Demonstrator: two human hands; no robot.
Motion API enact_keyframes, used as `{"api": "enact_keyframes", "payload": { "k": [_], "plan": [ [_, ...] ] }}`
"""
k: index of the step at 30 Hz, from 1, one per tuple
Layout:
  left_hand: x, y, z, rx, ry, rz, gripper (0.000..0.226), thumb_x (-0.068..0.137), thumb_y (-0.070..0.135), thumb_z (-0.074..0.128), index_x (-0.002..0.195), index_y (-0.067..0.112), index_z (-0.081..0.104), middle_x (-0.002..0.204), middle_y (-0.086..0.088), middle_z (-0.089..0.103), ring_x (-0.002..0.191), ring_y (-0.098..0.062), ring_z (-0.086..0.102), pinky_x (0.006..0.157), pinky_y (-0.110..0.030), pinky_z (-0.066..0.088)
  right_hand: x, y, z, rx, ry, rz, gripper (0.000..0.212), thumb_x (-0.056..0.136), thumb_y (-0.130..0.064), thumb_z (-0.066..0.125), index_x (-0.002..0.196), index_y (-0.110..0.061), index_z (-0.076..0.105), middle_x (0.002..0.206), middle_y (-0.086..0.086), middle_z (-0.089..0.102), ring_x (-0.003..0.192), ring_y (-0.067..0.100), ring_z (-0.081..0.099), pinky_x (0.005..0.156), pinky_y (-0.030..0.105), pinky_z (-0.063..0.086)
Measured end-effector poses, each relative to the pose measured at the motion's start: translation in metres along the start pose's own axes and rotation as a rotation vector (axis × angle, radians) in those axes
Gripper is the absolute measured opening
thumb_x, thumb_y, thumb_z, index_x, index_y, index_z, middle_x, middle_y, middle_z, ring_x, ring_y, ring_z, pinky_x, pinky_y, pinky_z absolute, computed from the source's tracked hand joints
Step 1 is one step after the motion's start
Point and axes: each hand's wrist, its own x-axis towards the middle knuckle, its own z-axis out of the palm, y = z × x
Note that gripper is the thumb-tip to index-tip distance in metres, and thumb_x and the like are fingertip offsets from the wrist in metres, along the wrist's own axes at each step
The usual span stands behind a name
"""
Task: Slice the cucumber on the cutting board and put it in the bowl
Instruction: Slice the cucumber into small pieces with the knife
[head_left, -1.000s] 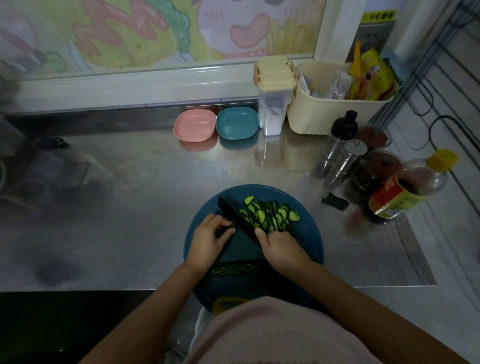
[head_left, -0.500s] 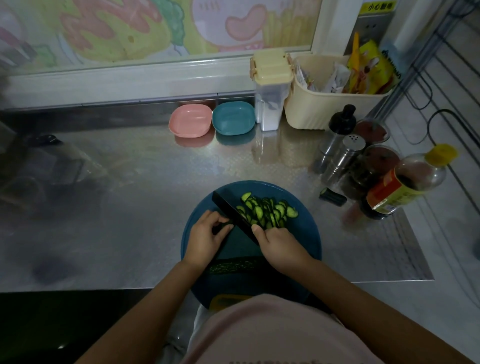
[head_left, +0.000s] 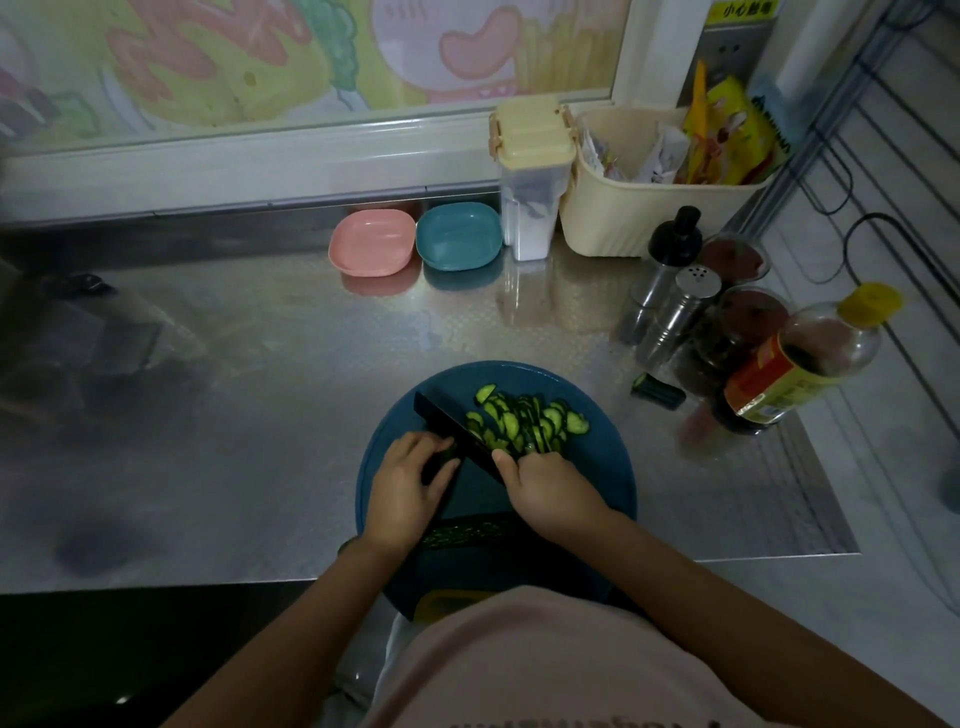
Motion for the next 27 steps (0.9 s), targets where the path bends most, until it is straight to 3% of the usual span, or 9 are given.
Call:
{"api": "enact_keyframes", "payload": {
  "k": [3,9,21,27],
  "plan": [
    [-0.0024,-0.0030,-0.0012,-0.001,-0.018,-0.011,0.023,0.081,0.008,0.072,0.103,0.010,0.068,0.093,0.000,0.061,0.087,-0.009,0.049,0.075,-0.018,0.039,-0.0003,0.0048,-0.0010,-0.008,-0.001,0.014,0.061,0.100,-0.047,0.020,0.056,-0.012,0.046,0.058,0.004,0.046,0.066,0.027,0.055,0.061,0.033,0.043],
    [0.0016,-0.0038,-0.0019,-0.032,-0.022,-0.077,0.018,0.080,0.011,0.073,0.096,0.012,0.067,0.086,0.007,0.056,0.084,-0.011,0.052,0.071,-0.021,0.040,-0.0040,0.0082,-0.0034,0.031,0.007,0.014,0.061,0.100,-0.047,0.021,0.053,-0.013,0.042,0.056,0.004,0.045,0.058,0.022,0.049,0.058,0.031,0.037],
    [0.0017,-0.0022,-0.0023,-0.023,-0.013,-0.085,0.013,0.078,0.011,0.074,0.087,0.011,0.064,0.082,0.005,0.058,0.081,-0.011,0.051,0.068,-0.021,0.039,-0.0077,0.0032,-0.0028,0.052,0.014,-0.048,0.062,0.100,-0.046,0.021,0.053,-0.013,0.042,0.056,0.006,0.046,0.063,0.028,0.055,0.064,0.038,0.045],
    [0.0016,-0.0026,-0.0022,-0.038,-0.019,-0.102,0.013,0.078,0.011,0.074,0.085,0.012,0.063,0.083,0.003,0.061,0.082,-0.016,0.056,0.070,-0.029,0.044,-0.0101,0.0013,-0.0043,0.053,0.008,-0.047,0.061,0.101,-0.046,0.021,0.051,-0.014,0.039,0.054,0.004,0.044,0.059,0.024,0.050,0.061,0.033,0.039]
  ]
}}
